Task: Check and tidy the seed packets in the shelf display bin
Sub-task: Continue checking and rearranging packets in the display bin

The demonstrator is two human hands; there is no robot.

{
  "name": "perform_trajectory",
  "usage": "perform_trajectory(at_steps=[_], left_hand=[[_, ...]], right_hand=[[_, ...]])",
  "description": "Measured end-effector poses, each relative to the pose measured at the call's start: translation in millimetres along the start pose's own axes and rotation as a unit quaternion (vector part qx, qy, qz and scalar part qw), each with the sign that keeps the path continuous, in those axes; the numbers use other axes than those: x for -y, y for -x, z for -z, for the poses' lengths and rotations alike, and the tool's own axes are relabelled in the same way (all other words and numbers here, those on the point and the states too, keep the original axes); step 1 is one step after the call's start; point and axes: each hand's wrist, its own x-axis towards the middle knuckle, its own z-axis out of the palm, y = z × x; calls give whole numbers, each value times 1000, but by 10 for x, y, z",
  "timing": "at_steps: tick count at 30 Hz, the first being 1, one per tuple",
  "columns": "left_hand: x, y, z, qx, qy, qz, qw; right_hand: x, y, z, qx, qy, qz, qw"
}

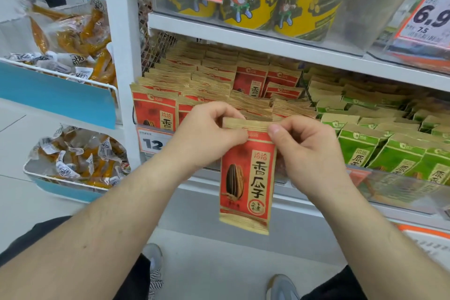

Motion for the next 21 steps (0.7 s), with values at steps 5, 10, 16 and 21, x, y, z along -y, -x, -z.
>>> perform_trajectory(at_steps=[5,10,16,21], left_hand=[[-4,55,-105,43,176,73,981],[-6,62,-213,40,208,75,974],[9,62,-244,60,209,77,973],[11,79,-256,62,208,79,973]], right_hand=[[-41,72,81,0,-99,-90,991],[-125,60,128,13,-70,-81,994],[-130,78,203,17,-136,-90,987],[-130,63,206,19,-175,-123,977]])
